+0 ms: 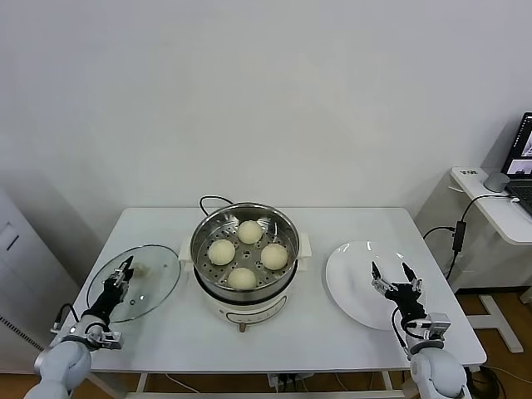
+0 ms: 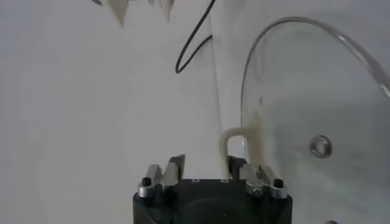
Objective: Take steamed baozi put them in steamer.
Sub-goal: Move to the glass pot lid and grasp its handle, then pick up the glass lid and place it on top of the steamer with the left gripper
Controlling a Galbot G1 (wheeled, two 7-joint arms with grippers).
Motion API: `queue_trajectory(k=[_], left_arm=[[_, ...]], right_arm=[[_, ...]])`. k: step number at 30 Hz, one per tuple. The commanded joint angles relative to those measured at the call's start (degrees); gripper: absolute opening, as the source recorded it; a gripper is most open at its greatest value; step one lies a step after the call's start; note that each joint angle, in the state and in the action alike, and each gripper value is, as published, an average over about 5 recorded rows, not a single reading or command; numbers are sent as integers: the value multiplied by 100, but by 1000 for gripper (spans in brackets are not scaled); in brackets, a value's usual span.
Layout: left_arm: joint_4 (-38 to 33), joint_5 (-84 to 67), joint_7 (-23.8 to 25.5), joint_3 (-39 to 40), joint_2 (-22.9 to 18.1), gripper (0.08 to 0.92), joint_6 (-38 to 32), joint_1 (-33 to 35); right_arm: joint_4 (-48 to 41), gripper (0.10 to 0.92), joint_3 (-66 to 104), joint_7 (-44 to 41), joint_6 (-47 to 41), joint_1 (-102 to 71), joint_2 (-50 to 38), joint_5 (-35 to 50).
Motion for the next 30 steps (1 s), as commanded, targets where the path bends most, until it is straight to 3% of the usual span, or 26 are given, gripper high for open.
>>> queue_trajectory(k=[1, 9, 16, 30], left_arm=[[-391, -44, -125, -145, 101, 317, -59, 55], [-1233, -338, 104, -277, 332, 115, 75, 227], [-2048, -1033, 827, -296, 719, 104, 483, 410], [-3898, -2268, 2253, 480, 1445, 104, 2606, 336]], right_arm=[[2, 823, -8, 4, -11, 14, 0, 4], [46, 823, -9, -4, -8, -8, 7, 2], [95, 823, 5, -9, -8, -35, 4, 10], [166, 823, 46, -17, -23, -27, -24, 49]])
